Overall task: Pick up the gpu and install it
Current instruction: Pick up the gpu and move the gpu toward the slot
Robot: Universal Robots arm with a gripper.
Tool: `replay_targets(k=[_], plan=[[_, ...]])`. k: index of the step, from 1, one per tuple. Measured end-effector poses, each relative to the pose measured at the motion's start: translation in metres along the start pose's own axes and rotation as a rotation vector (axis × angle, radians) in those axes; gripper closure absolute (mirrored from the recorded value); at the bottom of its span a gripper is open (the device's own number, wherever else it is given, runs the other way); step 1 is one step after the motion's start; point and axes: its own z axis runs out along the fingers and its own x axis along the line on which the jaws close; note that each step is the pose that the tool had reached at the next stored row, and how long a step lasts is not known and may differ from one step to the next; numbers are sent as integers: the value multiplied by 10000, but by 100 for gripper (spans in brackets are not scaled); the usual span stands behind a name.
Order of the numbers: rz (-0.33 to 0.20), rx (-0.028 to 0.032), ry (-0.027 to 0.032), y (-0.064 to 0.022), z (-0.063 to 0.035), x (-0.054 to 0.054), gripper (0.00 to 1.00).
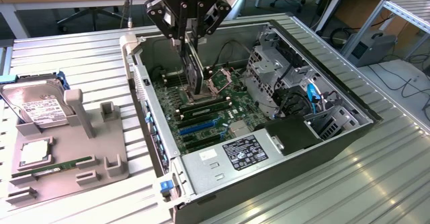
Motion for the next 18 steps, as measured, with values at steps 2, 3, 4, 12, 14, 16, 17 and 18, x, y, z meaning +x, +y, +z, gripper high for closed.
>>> replay_targets(k=[2,3,4,12,14,16,17,18], plan=[[0,1,0,2,3,-25,73],[0,1,-1,2,5,-33,73],[1,2,-1,3,6,-40,73],[1,5,-1,8,16,-111,73],[0,9,-1,9,19,-125,73],[0,10,-2,10,23,-139,73],[0,11,-1,11,24,-145,73],[0,13,-1,11,26,-152,73]])
